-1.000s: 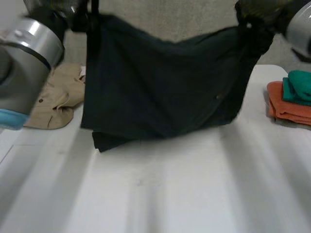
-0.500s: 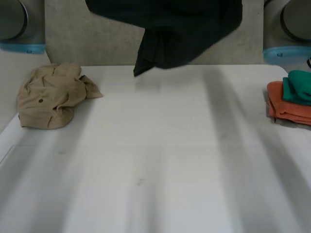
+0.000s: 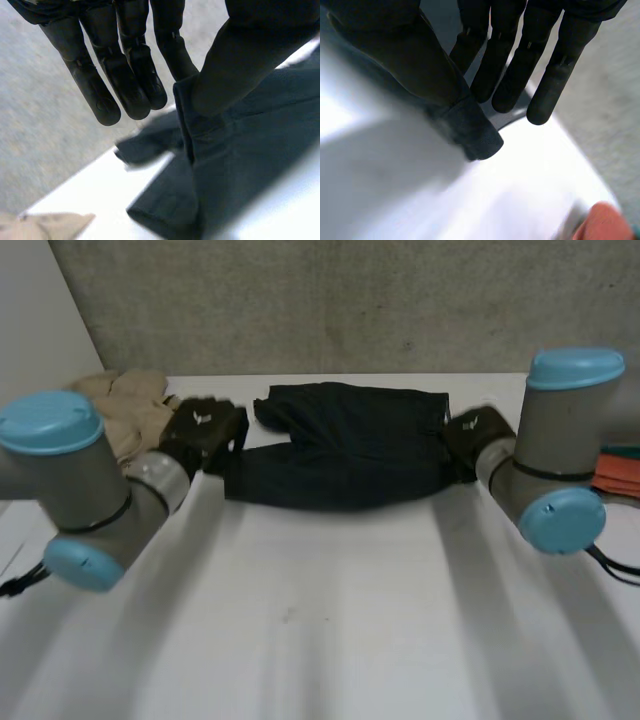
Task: Fold the laundry.
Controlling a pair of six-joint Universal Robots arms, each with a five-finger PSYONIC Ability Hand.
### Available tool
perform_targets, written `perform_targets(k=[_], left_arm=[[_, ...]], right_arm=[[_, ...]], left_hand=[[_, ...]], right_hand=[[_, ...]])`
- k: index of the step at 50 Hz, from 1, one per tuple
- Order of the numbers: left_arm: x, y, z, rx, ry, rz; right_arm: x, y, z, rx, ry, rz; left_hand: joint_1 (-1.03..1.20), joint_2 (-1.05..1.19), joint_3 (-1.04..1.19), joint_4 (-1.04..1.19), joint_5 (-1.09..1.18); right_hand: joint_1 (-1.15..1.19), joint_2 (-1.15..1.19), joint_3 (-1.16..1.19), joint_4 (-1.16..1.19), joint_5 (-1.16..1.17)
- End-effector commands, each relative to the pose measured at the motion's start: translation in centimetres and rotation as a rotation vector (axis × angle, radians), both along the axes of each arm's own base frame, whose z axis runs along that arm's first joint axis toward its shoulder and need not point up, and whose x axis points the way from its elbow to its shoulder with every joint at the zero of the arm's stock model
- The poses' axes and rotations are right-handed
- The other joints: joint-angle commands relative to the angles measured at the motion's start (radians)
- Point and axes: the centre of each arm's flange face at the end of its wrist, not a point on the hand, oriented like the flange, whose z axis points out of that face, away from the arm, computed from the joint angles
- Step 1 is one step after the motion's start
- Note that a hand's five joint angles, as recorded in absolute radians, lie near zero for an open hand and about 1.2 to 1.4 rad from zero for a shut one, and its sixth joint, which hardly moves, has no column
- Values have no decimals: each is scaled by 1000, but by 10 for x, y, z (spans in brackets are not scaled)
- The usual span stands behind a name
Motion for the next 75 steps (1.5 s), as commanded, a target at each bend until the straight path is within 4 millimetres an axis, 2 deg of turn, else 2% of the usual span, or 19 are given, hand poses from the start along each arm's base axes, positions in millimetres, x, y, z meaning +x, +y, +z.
perform_targets(k=[1, 2, 7, 9, 13, 21, 33, 40, 45, 46, 47, 48, 49, 51, 54, 57, 62, 66, 75], left_arm=[[29, 87, 29, 130, -183, -38], [34, 100, 32, 156, -211, -46], [59, 180, 49, 298, -380, -153], [59, 190, 55, 272, -388, -194], [51, 177, 64, 154, -348, -219], [12, 100, 43, 74, -243, -178], [-73, -33, 8, -192, -170, -24], [-106, -77, 4, -431, -29, -8], [-121, -89, -10, -506, 18, -34], [-123, -89, -13, -506, 23, -42], [-126, -88, -16, -500, 31, -52], [-129, -84, -19, -480, 56, -71], [-131, -82, -20, -468, 71, -77], [-137, -74, -24, -414, 117, -102], [-143, -61, -18, -382, 144, -127], [-140, -46, 2, -359, 150, -139], [-112, -18, 31, -311, 122, -134], [-91, -1, 41, -279, 105, -116], [-59, 25, 32, -173, 88, -87]], right_arm=[[-33, 72, 20, 184, 242, 81], [-43, 98, 27, 246, 308, 114], [-62, 159, 55, 274, 395, 227], [-61, 169, 66, 223, 362, 268], [-58, 166, 69, 188, 302, 311], [-61, 108, 24, 321, 261, 201], [-52, -2, 11, -21, 139, -111], [-43, -50, -13, -154, 109, -163], [-42, -76, -30, -227, 106, -236], [-42, -80, -31, -244, 103, -247], [-42, -86, -35, -266, 101, -267], [-42, -88, -35, -275, 100, -275], [-42, -89, -36, -279, 96, -282], [-42, -87, -35, -281, 78, -301], [-44, -80, -32, -260, 43, -304], [-50, -62, -1, -250, -38, -298], [-52, -4, 34, -141, -124, -166], [-58, 28, 21, 26, -153, -126], [-82, 48, -17, 229, -222, -210]], left_hand=[[252, 198, 203, 196, 240], [252, 198, 203, 196, 240], [252, 198, 203, 196, 240], [252, 198, 203, 196, 240], [252, 198, 203, 196, 240], [252, 198, 203, 196, 240], [252, 198, 203, 196, 240], [252, 198, 203, 196, 240], [252, 198, 203, 196, 240], [252, 198, 203, 196, 240], [252, 198, 203, 196, 240], [-570, -624, -619, -626, -582], [-970, -1024, -1019, -1026, -982], [-820, -873, -869, -876, -832], [-952, -1006, -1001, -1008, -964], [-970, -1024, -1019, -1026, -982], [-970, -1024, -1019, -1026, -982], [-970, -1024, -1019, -1026, -982], [-970, -1024, -1019, -1026, -982]], right_hand=[[301, 224, 215, 199, 216], [301, 224, 215, 199, 216], [301, 224, 215, 199, 216], [301, 224, 215, 199, 216], [301, 224, 215, 199, 216], [301, 224, 215, 199, 216], [301, 224, 215, 199, 216], [301, 224, 215, 199, 216], [301, 224, 215, 199, 216], [165, 88, 79, 63, 81], [-871, -948, -957, -973, -955], [-921, -998, -1007, -1023, -1005], [-921, -998, -1007, -1023, -1005], [-921, -998, -1007, -1023, -1005], [-921, -998, -1007, -1023, -1005], [-921, -998, -1007, -1023, -1005], [-921, -998, -1007, -1023, -1005], [-921, -998, -1007, -1023, -1005], [-849, -926, -935, -951, -934]])
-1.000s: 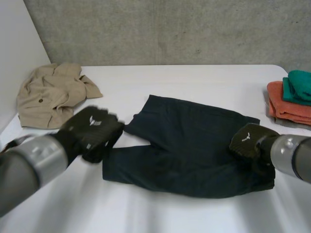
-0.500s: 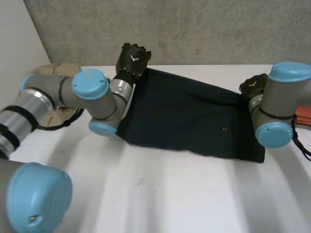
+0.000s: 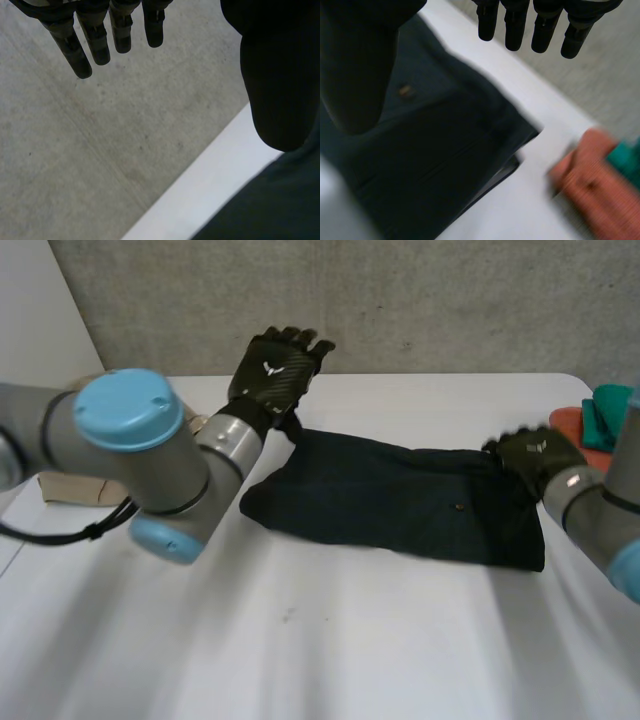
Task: Fold the laundry.
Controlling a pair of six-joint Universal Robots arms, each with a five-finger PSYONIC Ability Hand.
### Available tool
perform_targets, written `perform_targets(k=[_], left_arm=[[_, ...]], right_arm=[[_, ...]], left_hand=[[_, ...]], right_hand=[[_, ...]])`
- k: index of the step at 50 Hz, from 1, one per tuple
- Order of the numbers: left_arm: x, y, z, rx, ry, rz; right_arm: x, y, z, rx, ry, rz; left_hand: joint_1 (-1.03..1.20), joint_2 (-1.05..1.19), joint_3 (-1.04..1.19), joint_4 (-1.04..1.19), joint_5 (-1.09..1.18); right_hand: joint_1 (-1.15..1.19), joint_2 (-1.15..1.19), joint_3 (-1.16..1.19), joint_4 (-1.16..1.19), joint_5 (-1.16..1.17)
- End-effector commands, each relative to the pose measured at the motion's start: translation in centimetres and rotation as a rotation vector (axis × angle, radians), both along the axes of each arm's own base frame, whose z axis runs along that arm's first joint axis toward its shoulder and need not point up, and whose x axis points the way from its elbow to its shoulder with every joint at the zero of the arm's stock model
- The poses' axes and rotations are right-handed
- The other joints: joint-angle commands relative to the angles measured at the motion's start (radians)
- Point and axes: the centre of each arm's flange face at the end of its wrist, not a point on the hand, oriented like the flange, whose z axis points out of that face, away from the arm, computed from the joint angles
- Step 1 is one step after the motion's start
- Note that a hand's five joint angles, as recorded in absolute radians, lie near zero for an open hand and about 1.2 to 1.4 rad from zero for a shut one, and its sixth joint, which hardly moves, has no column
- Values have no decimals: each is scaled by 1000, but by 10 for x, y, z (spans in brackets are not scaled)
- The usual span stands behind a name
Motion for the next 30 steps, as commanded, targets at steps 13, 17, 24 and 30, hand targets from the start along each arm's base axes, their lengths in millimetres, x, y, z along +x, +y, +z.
perform_targets(k=[13, 17, 24, 30], left_arm=[[31, 20, -13, 159, 69, 23], [34, 22, -4, 142, 81, 26], [43, 27, 15, 110, 102, 37], [50, 29, 22, 98, 111, 48]], right_arm=[[-41, -23, -55, -20, 68, -141], [-54, -20, -28, -139, 206, -145], [-59, -27, -4, -277, 480, -73], [62, 21, 16, -513, 380, 358]], left_hand=[[-14, -25, -33, -25, -43], [-14, -25, -33, -25, -43], [-14, -25, -33, -25, -43], [-14, -25, -33, -25, -43]], right_hand=[[1173, 1185, 1191, 1193, 1181], [1173, 1185, 1191, 1193, 1181], [1173, 1185, 1191, 1193, 1181], [1173, 1185, 1191, 1193, 1181]])
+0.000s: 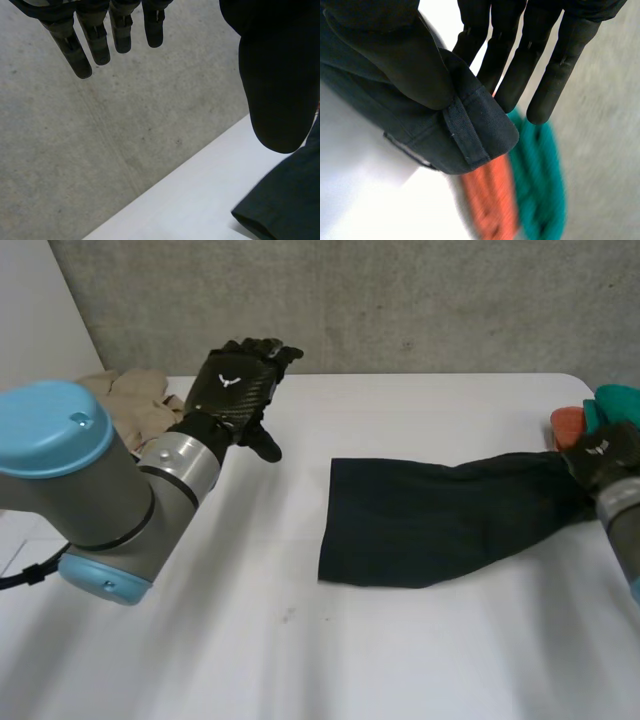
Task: Fold the laundry.
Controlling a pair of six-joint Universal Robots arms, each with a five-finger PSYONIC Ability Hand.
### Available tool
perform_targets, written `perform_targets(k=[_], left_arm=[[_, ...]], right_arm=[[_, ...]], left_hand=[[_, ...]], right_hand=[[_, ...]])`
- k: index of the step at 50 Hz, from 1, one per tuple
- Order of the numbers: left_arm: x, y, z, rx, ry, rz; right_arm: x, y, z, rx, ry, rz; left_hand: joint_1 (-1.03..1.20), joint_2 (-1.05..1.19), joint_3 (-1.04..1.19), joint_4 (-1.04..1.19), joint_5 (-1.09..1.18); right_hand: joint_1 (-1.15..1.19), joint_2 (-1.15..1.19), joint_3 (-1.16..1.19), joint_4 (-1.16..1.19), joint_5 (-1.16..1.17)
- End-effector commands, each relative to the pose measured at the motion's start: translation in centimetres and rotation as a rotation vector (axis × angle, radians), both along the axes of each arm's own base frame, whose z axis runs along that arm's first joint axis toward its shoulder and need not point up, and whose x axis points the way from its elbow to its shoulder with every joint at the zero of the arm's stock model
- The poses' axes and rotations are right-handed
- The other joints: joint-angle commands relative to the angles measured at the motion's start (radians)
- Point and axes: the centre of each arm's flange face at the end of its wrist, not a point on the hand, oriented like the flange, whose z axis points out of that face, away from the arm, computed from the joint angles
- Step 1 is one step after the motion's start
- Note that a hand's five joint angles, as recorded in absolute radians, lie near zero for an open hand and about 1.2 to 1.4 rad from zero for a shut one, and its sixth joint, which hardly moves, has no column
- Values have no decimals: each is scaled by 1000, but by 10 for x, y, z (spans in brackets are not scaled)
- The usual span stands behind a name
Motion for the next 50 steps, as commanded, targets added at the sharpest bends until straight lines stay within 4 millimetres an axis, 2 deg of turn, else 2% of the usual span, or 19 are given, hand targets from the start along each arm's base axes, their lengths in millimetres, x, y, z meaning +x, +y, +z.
perform_targets(k=[1, 3, 7, 8, 9, 10, 11, 12, 15, 16, 17, 21, 24, 27, 28, 31, 39, 45, 50], left_arm=[[7, 3, 9, -14, 9, 13], [7, 3, 10, -17, 11, 13], [6, 2, 11, -17, 23, 12], [6, 1, 12, -19, 27, 11], [6, 1, 13, -19, 31, 13], [6, 1, 14, -20, 35, 12], [6, -1, 17, -26, 43, 14], [5, -1, 20, -32, 48, 11], [0, -6, 29, -55, 67, 15], [-1, -8, 32, -62, 72, 14], [-5, -12, 34, -68, 82, 12], [-27, -9, 41, -81, 97, -33], [-49, -2, 39, -62, 90, -73], [-64, 1, 28, -19, 65, -93], [-73, 4, 21, 10, 49, -108], [-93, 13, 0, 66, 8, -134], [-119, 20, -53, 155, -68, -97], [-116, 19, -63, 187, -101, -78], [-110, 25, -58, 196, -109, -74]], right_arm=[[121, 53, 14, -117, -7, 508], [152, 81, -12, -50, -17, 721], [175, 113, -45, 54, -12, 924], [177, 116, -49, 61, -2, 935], [178, 117, -50, 62, 7, 939], [178, 118, -50, 57, 27, 936], [175, 116, -49, 50, 32, 920], [175, 115, -50, 54, 27, 908], [171, 115, -42, 67, -19, 859], [169, 115, -32, 60, -53, 847], [163, 115, -7, 46, -157, 816], [143, 109, 33, 100, -495, 706], [128, 91, 45, 158, -715, 595], [105, 70, 50, 163, -798, 466], [89, 57, 50, 162, -799, 378], [71, 39, 42, 203, -768, 262], [72, 10, 1, 382, -737, 163], [74, 16, -8, 451, -746, 191], [75, 17, -3, 431, -740, 216]], left_hand=[[-14, -25, -33, -25, -43], [-14, -25, -33, -25, -43], [-14, -25, -33, -25, -43], [-14, -25, -33, -25, -43], [-14, -25, -33, -25, -43], [-14, -25, -33, -25, -43], [-14, -25, -33, -25, -43], [-14, -25, -33, -25, -43], [-14, -25, -33, -25, -43], [-14, -25, -33, -25, -43], [-14, -25, -33, -25, -43], [-14, -25, -33, -25, -43], [-14, -25, -33, -25, -43], [-14, -25, -33, -25, -43], [-14, -25, -33, -25, -43], [-14, -24, -32, -24, -42], [-11, -21, -29, -21, -39], [-14, -24, -32, -24, -42], [-14, -25, -33, -25, -43]], right_hand=[[340, 252, 227, 202, 263], [340, 252, 227, 202, 263], [340, 252, 227, 202, 263], [228, 139, 115, 90, 150], [-64, -152, -177, -202, -141], [-619, -708, -732, -757, -696], [-843, -931, -955, -981, -920], [-882, -970, -994, -1020, -959], [-882, -970, -994, -1020, -959], [-882, -970, -994, -1020, -959], [-882, -970, -994, -1020, -959], [-882, -970, -994, -1020, -959], [-882, -970, -994, -1020, -959], [-882, -970, -994, -1020, -959], [-882, -970, -994, -1020, -959], [-882, -970, -994, -1020, -959], [-882, -970, -994, -1020, -959], [-861, -949, -974, -999, -938], [-798, -887, -911, -936, -875]])
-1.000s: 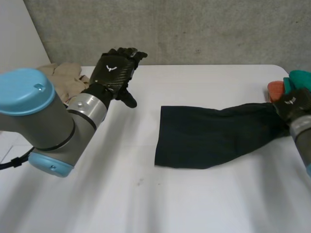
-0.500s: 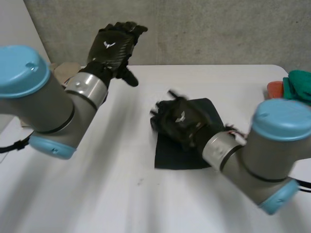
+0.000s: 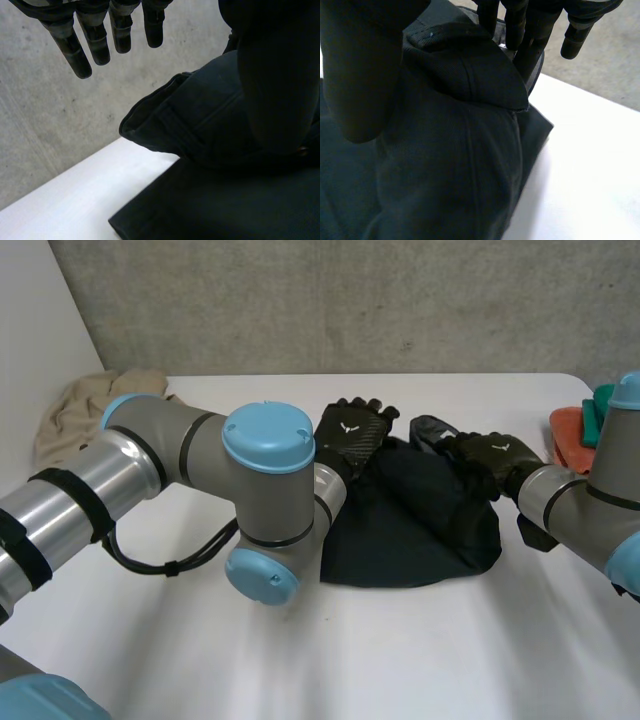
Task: Fold the laundry.
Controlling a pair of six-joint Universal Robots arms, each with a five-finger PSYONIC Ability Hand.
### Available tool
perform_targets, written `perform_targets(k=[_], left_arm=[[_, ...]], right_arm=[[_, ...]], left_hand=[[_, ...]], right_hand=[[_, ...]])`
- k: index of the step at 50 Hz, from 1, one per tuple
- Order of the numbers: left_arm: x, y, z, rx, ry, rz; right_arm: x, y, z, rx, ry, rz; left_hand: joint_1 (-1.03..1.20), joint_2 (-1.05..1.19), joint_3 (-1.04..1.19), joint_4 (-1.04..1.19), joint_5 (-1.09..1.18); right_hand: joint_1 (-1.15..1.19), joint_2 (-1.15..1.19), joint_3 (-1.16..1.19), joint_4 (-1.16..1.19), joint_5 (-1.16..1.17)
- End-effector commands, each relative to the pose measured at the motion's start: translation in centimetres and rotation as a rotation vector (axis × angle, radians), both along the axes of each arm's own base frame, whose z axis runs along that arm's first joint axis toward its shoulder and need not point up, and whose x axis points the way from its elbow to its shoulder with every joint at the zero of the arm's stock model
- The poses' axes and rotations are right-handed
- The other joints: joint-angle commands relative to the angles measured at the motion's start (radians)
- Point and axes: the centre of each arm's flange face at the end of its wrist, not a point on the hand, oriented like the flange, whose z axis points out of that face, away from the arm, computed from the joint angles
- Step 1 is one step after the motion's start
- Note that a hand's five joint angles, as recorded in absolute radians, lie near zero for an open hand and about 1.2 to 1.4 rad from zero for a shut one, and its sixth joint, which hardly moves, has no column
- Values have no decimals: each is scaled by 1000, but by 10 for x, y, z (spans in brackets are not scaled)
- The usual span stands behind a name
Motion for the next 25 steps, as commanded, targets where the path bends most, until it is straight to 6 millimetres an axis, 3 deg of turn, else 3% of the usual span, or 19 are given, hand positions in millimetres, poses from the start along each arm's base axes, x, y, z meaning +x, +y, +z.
perform_targets(k=[1, 2, 7, 9, 12, 17, 19, 21, 23, 24, 25], left_arm=[[9, 5, 8, 12, -12, 9], [11, 5, 10, 9, -10, 10], [28, 1, 26, 5, -4, 42], [36, -3, 31, 5, -1, 61], [53, -10, 43, 0, 7, 95], [84, -28, 60, -22, 32, 175], [91, -33, 62, -26, 35, 195], [99, -38, 62, -24, 35, 216], [101, -39, 61, -20, 32, 220], [101, -39, 60, -17, 31, 223], [101, -39, 59, -16, 30, 221]], right_arm=[[3, 5, 6, -29, -10, 38], [2, 5, 11, -45, -14, 35], [11, 10, 20, -108, -16, 65], [17, 14, 19, -125, -2, 87], [41, 34, 19, -194, 65, 194], [89, 88, 9, -313, 222, 443], [98, 100, -1, -324, 259, 499], [108, 109, -22, -313, 318, 549], [111, 109, -30, -316, 357, 544], [111, 105, -32, -330, 401, 505], [110, 100, -29, -346, 420, 469]], left_hand=[[-14, -25, -33, -25, -43], [-14, -25, -33, -25, -43], [-14, -25, -33, -25, -43], [-14, -25, -33, -25, -43], [-14, -25, -33, -25, -43], [-14, -25, -33, -25, -43], [-14, -25, -33, -25, -43], [-14, -25, -33, -25, -43], [-14, -25, -33, -25, -43], [-14, -25, -33, -25, -43], [-14, -25, -33, -25, -43]], right_hand=[[85, 93, -628, 97, 90], [358, 367, -354, 371, 364], [1174, 1183, 462, 1187, 1180], [1176, 1185, 464, 1189, 1182], [1176, 1185, 464, 1189, 1182], [1176, 1185, 464, 1189, 1182], [1176, 1185, 464, 1189, 1182], [973, 982, 261, 986, 979], [452, 461, -260, 465, 458], [-45, -37, -758, -33, -40], [-45, -37, -758, -33, -40]])
